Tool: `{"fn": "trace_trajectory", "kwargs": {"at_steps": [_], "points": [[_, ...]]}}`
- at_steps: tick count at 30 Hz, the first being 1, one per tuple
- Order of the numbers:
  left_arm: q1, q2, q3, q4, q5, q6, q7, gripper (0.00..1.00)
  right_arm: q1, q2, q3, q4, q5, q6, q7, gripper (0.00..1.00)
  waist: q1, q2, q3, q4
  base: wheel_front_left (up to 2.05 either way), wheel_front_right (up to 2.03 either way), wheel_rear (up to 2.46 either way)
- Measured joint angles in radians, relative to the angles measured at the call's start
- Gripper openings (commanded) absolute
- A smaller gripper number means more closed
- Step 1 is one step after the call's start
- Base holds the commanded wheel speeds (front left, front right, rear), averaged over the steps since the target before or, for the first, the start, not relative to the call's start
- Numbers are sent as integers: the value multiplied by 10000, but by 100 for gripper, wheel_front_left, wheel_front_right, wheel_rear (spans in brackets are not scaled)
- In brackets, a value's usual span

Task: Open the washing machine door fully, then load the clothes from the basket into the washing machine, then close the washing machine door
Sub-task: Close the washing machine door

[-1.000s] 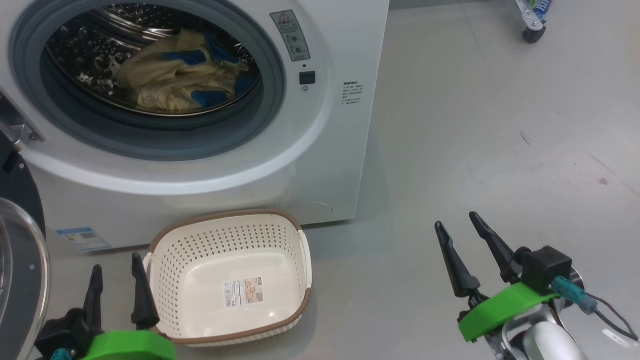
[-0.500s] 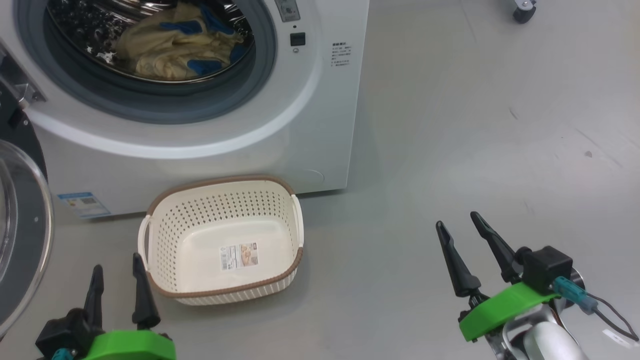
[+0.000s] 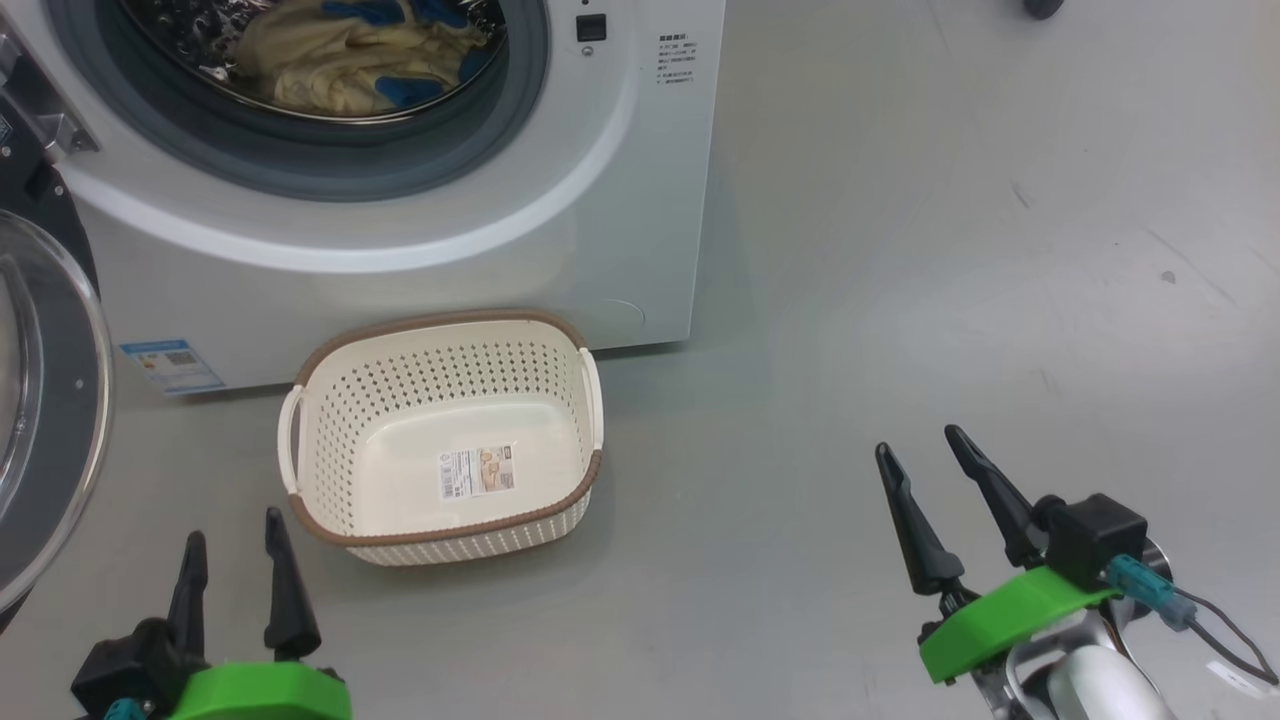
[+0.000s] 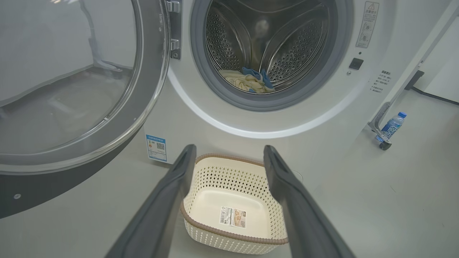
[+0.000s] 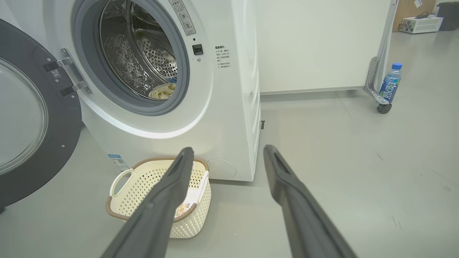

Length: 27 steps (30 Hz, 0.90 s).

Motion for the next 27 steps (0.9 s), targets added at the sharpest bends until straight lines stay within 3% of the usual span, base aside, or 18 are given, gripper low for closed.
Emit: {"fn": "trace_trajectory", "kwargs": {"at_steps": [18, 27], "points": [[0, 0, -4, 4, 0, -31, 0, 100, -1, 2, -21, 2, 0, 0, 0, 100, 0, 0, -58, 171, 0, 0, 0], [0, 0, -46, -146, -12, 50, 0, 100, -3, -48, -86, 0, -2, 0, 0, 100, 0, 0, -109, 993, 0, 0, 0]]}}
